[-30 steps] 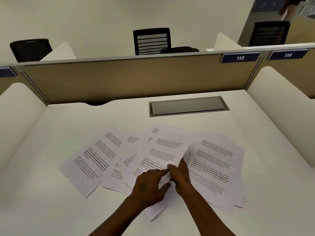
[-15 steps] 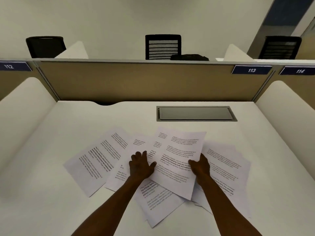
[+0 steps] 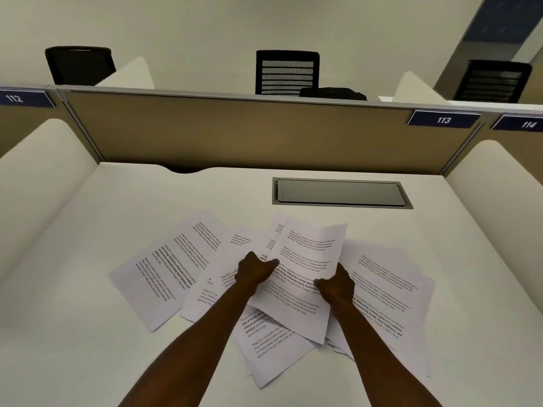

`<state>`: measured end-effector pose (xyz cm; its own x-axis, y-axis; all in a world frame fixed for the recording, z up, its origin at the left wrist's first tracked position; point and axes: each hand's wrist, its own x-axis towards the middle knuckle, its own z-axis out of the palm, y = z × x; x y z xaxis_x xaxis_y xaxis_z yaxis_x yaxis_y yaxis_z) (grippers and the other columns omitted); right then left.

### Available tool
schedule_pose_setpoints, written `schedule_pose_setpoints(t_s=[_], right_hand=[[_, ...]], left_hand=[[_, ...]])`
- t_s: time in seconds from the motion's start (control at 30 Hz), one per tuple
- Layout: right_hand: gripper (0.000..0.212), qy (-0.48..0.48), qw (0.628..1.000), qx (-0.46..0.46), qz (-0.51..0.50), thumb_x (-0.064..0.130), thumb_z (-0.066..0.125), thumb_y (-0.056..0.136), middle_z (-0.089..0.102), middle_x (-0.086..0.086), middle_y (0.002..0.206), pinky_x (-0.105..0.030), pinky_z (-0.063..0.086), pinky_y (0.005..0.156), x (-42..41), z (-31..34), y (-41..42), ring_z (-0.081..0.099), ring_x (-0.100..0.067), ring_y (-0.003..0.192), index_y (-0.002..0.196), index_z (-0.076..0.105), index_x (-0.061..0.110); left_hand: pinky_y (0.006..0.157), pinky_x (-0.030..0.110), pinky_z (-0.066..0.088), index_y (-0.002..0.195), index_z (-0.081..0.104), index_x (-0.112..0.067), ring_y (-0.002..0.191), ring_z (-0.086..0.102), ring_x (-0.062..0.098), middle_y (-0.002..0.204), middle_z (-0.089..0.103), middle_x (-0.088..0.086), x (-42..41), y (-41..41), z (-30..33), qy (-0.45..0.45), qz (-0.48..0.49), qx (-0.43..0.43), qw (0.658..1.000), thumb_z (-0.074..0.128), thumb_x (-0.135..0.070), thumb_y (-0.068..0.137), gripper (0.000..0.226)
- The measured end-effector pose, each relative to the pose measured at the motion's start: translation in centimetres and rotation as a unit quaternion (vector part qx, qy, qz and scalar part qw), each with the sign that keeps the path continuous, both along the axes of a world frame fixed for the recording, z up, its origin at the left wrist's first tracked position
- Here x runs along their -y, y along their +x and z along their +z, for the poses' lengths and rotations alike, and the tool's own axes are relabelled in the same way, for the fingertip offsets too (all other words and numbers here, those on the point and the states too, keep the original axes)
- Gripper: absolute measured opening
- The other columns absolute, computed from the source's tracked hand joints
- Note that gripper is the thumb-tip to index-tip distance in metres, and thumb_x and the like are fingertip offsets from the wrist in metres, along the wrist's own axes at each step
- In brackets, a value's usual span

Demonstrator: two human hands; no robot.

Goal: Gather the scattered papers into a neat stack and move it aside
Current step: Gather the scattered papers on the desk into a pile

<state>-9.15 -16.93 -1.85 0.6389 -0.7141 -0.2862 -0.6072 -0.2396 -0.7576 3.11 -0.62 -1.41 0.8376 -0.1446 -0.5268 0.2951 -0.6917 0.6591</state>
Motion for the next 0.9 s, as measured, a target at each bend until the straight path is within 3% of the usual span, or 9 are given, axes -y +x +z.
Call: schedule_pose_setpoints(t_s=[0.1,0.23,0.47,0.6,0.77,0.9], right_hand=[[0.056,-0.004,1.000,-0.001,0.003,0.009,0.078,0.077,0.066,-0.014,0.125,-0.038,0.052,0.095,0.0,-0.2,-0.1,0.062,-0.033,0.112,0.129,0.057,0.008],[0.056,-0.008,1.000,0.003,0.003,0.007,0.076,0.078,0.065,-0.015,0.126,-0.036,0.050,0.094,-0.3,-0.3,-0.2,0.062,-0.033,0.113,0.130,0.056,0.006],[0.055,-0.035,0.999,-0.016,0.015,0.013,0.075,0.080,0.066,-0.013,0.125,-0.035,0.051,0.091,-0.6,-0.2,-0.2,0.063,-0.032,0.111,0.131,0.055,0.009],[0.060,-0.049,0.998,-0.026,0.019,0.015,0.076,0.080,0.065,-0.013,0.128,-0.034,0.050,0.092,-1.0,-0.3,-0.4,0.063,-0.032,0.112,0.135,0.051,0.010],[0.056,-0.032,0.999,-0.014,0.011,0.015,0.076,0.079,0.067,-0.013,0.122,-0.035,0.051,0.088,-1.2,-0.2,-0.7,0.064,-0.032,0.108,0.129,0.054,0.011],[0.054,-0.020,1.000,-0.002,0.013,0.015,0.076,0.079,0.067,-0.011,0.123,-0.037,0.051,0.092,-1.2,-0.2,-0.9,0.063,-0.032,0.110,0.128,0.054,0.013]], left_hand=[[0.106,0.044,0.038,0.137,0.045,-0.008,0.132,0.044,0.033,0.141,0.051,0.014,0.0,-0.2,0.0,0.110,-0.063,0.060,0.990,0.065,-0.061,0.080,0.080],[0.106,0.048,0.034,0.130,0.050,-0.007,0.132,0.034,0.035,0.140,0.040,0.017,0.3,-1.1,-0.1,0.185,-0.117,0.130,0.967,0.059,-0.065,0.081,0.077],[0.111,0.051,0.027,0.135,0.047,-0.008,0.139,0.027,0.038,0.150,0.031,0.021,1.3,-2.1,-0.6,0.162,-0.152,0.126,0.967,0.054,-0.070,0.081,0.083],[0.118,0.057,0.013,0.154,0.018,-0.008,0.149,0.010,0.042,0.160,0.012,0.027,1.6,-2.8,-1.1,0.178,-0.175,0.112,0.962,0.048,-0.076,0.081,0.104],[0.114,0.057,0.022,0.156,0.003,-0.017,0.139,0.036,0.039,0.153,0.032,0.020,2.4,-2.9,0.0,0.152,-0.149,0.132,0.968,0.053,-0.075,0.077,0.110],[0.111,0.053,0.031,0.156,0.002,-0.018,0.137,0.040,0.037,0.153,0.034,0.018,3.0,-2.1,1.6,0.093,-0.102,0.145,0.980,0.063,-0.067,0.076,0.112]])
